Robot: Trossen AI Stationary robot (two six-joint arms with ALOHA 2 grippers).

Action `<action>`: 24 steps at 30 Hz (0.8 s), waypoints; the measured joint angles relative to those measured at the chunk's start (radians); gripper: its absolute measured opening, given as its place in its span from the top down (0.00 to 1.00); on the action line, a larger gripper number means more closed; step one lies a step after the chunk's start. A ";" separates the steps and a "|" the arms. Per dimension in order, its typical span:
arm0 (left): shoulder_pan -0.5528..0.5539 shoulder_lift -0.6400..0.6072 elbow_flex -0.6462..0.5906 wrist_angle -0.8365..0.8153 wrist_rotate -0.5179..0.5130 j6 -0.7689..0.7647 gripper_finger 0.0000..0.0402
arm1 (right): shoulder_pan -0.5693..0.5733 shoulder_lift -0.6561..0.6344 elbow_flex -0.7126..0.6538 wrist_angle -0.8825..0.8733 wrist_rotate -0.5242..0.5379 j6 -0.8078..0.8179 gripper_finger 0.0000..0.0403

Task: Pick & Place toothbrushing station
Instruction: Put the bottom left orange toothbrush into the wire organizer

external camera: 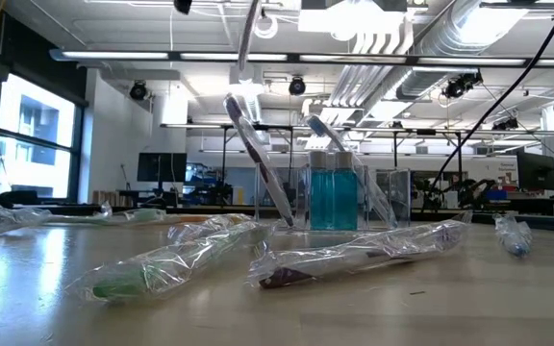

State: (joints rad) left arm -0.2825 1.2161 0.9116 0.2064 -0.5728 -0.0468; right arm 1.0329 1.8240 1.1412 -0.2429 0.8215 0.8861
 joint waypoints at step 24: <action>0.168 0.285 -0.103 0.432 0.056 0.010 1.00 | -0.037 0.000 0.000 0.023 -0.013 -0.105 0.73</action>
State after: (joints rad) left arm -0.1150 1.5014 0.8082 0.6383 -0.5168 -0.0370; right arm 0.9962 1.8240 1.1412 -0.2197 0.8085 0.7815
